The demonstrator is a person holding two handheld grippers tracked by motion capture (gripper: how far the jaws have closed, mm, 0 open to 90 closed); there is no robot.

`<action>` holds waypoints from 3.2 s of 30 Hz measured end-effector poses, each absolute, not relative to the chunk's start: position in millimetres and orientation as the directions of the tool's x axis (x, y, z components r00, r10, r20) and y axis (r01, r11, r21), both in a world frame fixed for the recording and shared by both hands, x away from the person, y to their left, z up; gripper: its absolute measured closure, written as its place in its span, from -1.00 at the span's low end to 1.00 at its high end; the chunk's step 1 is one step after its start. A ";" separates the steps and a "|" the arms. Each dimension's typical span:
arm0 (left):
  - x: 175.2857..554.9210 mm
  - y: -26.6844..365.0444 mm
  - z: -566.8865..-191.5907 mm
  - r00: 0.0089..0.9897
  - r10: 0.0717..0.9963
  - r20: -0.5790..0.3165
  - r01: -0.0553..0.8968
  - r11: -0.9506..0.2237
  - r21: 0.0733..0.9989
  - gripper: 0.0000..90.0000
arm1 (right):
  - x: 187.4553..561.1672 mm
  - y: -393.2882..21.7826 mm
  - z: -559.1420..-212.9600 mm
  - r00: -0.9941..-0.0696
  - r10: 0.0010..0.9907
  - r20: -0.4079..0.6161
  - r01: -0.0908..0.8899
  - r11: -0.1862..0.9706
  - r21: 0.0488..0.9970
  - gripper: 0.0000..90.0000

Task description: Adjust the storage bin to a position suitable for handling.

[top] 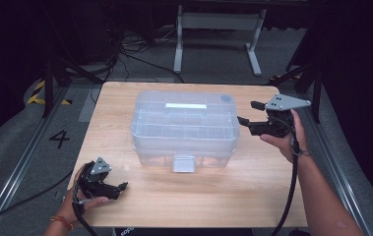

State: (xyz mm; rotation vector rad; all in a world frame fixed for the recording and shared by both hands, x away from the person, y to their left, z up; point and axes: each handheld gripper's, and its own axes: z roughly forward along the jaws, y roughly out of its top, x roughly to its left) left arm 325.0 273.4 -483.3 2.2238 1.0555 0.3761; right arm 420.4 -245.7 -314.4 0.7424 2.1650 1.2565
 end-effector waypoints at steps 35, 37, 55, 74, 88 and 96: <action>325.0 273.4 -483.1 0.636 0.771 -0.014 0.589 -0.473 0.655 -0.99 | 453.7 -165.0 -308.5 -0.791 0.588 -0.171 0.199 0.511 0.836 -0.29; 324.9 273.4 -483.2 0.636 0.771 -0.014 0.588 -0.473 0.656 -0.99 | 454.3 -164.2 -308.5 -0.793 0.585 -0.168 0.201 0.512 0.835 -0.29; 325.0 273.4 -483.3 0.637 0.771 -0.014 0.588 -0.473 0.657 -0.99 | 455.8 -137.4 -304.4 -0.831 0.526 -0.181 0.178 0.560 0.809 0.01; 325.4 273.9 -482.7 0.643 0.766 -0.017 0.587 -0.479 0.653 -0.99 | 460.5 -128.7 -303.7 -0.852 0.500 -0.157 0.194 0.580 0.791 0.64; 329.0 276.0 -477.4 0.668 0.744 -0.006 0.553 -0.492 0.672 -0.45 | 466.0 -123.6 -295.2 -0.848 0.507 -0.155 0.231 0.617 0.752 0.65; 329.4 271.1 -470.3 0.679 0.734 0.018 0.529 -0.507 0.681 -0.10 | 469.2 -125.7 -293.2 -0.849 0.511 -0.131 0.244 0.600 0.762 0.65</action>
